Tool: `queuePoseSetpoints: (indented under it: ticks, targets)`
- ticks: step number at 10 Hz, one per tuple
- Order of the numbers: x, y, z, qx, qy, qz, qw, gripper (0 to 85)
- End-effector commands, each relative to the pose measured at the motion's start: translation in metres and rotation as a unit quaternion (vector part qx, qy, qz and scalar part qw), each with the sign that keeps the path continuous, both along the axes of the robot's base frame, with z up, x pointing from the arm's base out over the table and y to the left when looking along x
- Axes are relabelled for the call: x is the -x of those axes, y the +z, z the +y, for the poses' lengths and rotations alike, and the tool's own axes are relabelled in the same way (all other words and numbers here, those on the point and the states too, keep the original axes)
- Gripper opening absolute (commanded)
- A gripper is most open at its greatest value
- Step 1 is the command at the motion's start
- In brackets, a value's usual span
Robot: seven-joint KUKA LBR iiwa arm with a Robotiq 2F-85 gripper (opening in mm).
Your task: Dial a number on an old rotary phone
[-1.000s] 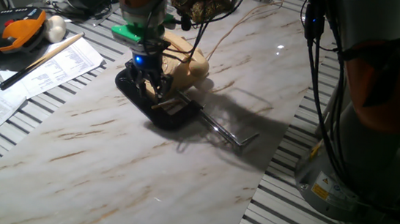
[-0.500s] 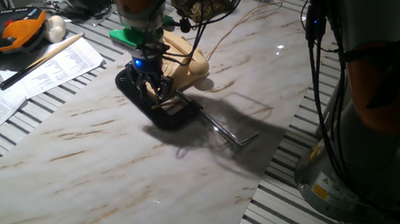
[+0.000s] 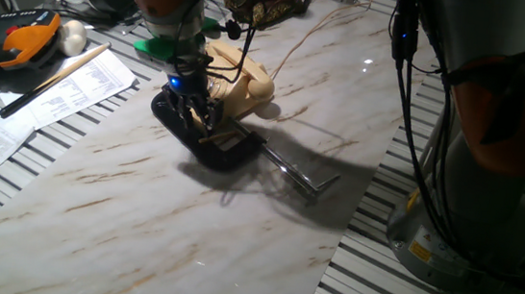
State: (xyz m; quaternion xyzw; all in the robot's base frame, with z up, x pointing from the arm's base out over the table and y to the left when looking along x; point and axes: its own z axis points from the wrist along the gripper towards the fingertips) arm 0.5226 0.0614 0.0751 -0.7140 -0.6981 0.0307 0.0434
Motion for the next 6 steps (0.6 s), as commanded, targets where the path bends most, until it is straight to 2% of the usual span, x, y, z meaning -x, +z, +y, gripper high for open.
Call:
queuePoseSetpoints:
  ticks: [1,3,5,6]
  targets:
    - [0.0000,-0.0001,-0.0001,-0.002,0.005,0.001,1.0000,51.0]
    - [0.0000,-0.0001,-0.0001,0.019,0.006,-0.013,0.9997,51.0]
    - [0.0005,-0.0020,0.0014,0.031,0.006,-0.015,0.9994,51.0]
    - [0.0003,-0.0024,0.0008,0.032,0.008,-0.013,0.9994,51.0]
